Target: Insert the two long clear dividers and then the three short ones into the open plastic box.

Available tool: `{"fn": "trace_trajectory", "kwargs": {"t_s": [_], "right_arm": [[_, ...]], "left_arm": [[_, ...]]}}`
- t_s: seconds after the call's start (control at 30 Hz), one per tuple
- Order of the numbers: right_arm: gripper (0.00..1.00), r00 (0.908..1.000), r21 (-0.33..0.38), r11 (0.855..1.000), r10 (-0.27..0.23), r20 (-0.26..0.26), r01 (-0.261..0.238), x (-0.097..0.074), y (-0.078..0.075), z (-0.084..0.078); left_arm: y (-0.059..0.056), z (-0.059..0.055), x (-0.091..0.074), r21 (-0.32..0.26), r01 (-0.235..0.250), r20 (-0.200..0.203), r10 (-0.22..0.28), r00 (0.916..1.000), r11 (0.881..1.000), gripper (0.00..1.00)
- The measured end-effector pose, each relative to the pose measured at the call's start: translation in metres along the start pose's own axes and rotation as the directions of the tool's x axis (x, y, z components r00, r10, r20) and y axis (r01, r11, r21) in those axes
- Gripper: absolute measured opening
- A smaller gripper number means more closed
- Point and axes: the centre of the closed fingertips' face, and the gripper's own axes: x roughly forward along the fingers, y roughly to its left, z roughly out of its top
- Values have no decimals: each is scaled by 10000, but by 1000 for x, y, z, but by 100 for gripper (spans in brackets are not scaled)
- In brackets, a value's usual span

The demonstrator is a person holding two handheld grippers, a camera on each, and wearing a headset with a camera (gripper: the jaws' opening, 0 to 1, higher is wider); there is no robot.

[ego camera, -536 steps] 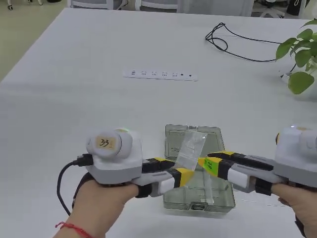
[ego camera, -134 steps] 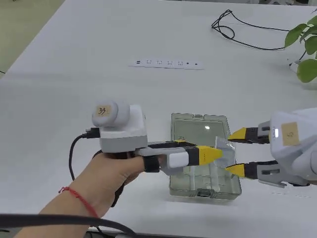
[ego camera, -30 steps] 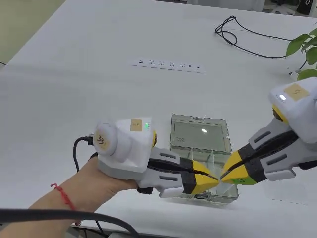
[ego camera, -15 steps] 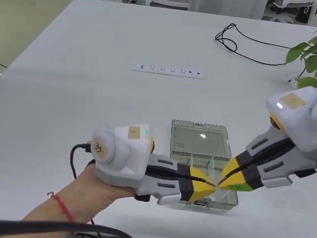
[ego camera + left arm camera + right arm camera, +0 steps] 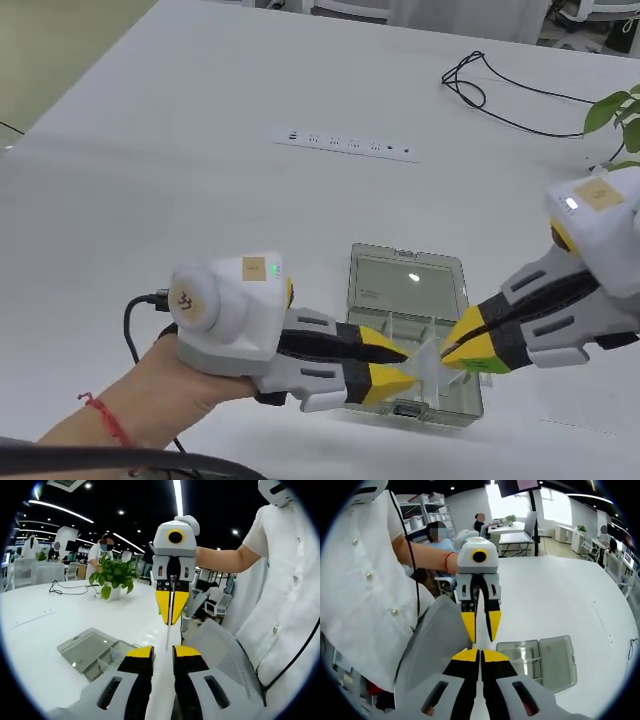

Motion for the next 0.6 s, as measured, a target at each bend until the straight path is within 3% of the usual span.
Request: {"fn": "trace_trajectory", "kwargs": {"t_s": [0.43,0.6], "right_arm": [[3,9976,89,9976,-686,-35,686,5,-25,-1],[3,9957,131,9956,-928,-62,929,10,-36,-1]], "left_arm": [[19,-13,-14,171,-1039,-343,1044,9939,9944,42],[27,-22,-18,289,-1388,-664,1405,9879,9899,54]]}}
